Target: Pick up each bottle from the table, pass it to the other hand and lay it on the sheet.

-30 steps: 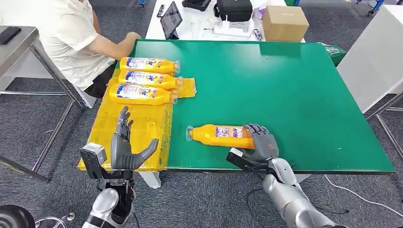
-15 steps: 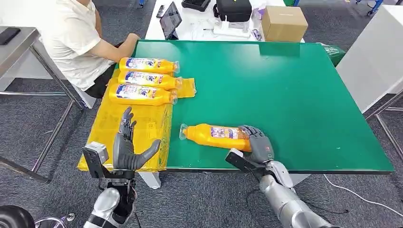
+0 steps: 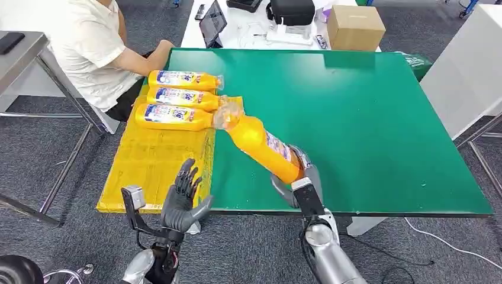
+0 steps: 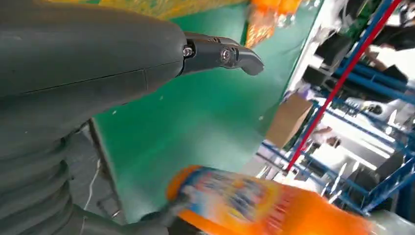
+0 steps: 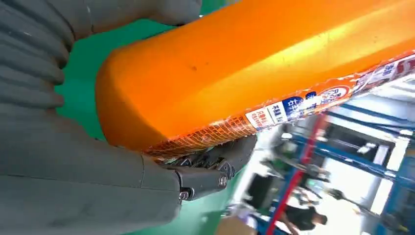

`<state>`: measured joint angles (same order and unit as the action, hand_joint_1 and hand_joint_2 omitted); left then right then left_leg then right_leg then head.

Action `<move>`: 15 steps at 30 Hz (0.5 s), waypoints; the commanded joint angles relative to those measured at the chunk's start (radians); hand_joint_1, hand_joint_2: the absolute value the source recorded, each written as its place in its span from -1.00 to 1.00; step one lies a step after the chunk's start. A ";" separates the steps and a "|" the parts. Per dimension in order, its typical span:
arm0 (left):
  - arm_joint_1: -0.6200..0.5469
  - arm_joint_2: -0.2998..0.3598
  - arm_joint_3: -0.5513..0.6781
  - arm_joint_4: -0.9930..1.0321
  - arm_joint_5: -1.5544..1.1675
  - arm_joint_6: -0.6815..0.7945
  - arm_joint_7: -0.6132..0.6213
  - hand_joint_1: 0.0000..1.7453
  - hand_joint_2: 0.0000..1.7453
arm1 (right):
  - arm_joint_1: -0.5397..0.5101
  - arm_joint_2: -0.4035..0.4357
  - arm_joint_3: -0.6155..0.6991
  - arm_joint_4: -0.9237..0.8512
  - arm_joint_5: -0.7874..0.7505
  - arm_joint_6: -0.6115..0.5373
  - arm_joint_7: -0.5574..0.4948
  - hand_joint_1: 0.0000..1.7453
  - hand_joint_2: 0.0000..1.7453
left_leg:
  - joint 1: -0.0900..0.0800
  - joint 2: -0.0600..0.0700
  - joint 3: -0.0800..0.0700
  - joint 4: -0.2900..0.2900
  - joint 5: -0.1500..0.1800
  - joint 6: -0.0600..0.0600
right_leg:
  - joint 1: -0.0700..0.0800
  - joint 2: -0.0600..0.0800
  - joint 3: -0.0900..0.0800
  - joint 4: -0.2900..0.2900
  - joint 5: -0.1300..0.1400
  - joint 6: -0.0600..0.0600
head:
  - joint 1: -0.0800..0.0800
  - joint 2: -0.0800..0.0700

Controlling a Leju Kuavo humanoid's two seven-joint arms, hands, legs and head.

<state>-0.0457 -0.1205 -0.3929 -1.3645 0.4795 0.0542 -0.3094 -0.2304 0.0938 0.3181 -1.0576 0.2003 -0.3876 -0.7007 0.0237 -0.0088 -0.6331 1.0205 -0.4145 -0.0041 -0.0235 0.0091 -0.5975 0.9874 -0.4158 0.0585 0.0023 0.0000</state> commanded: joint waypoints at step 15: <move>-0.062 0.017 -0.128 0.071 -0.092 -0.004 -0.045 -1.00 1.00 | 0.007 0.056 0.297 -0.017 0.007 0.203 0.003 1.00 1.00 | 0.001 0.001 0.005 -0.001 -0.001 0.001 | 0.001 0.000 0.004 -0.001 -0.001 -0.003 | 0.000 0.000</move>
<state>-0.0426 -0.1118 -0.4685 -1.3645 0.4234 0.0347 -0.3266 -0.1748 0.1434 0.4178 -1.2119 0.1866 -0.2384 -0.7004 0.0240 -0.0089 -0.6334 1.0204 -0.4145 -0.0041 -0.0234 0.0090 -0.5980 0.9874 -0.4159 0.0583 0.0027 0.0000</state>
